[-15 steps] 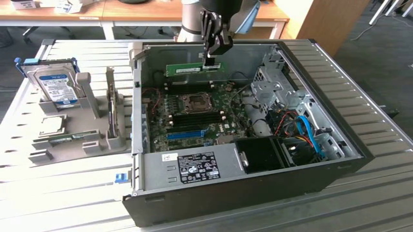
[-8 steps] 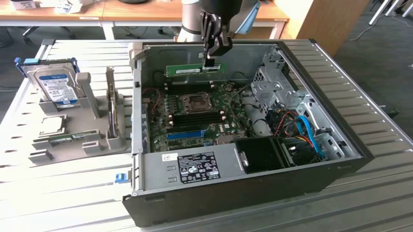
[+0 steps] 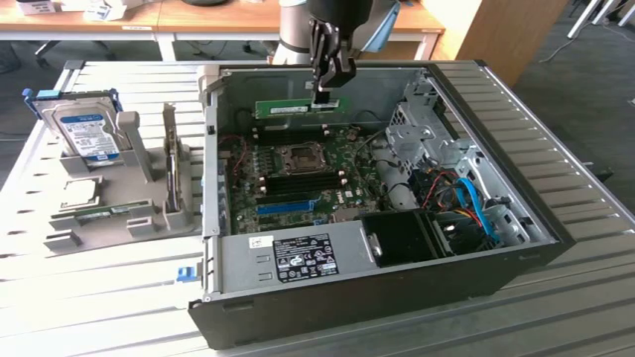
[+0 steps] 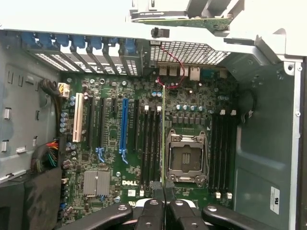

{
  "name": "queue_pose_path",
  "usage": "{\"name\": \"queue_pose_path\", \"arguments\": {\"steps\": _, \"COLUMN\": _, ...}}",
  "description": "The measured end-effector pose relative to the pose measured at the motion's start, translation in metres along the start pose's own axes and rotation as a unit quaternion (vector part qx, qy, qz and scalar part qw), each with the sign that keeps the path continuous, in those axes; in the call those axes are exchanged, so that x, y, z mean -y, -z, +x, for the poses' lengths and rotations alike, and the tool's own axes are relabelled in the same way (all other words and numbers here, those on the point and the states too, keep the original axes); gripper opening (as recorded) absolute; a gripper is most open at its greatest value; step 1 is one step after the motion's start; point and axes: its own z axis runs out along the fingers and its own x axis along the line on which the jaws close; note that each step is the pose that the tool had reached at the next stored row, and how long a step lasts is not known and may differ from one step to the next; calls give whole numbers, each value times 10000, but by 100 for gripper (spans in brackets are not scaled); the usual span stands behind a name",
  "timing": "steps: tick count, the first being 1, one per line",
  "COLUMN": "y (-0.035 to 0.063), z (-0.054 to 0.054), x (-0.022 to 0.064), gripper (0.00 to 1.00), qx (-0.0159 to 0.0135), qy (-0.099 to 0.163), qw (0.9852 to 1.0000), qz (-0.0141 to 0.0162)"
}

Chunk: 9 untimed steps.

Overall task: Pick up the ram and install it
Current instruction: 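Pick up the ram and move it above insertion slot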

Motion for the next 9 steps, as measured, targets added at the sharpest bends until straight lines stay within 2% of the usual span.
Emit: {"name": "queue_pose_path", "arguments": {"steps": 9, "y": -62, "z": 4, "x": 44, "gripper": 12, "qx": 1, "qy": -20, "qw": 10000, "qz": 1}}
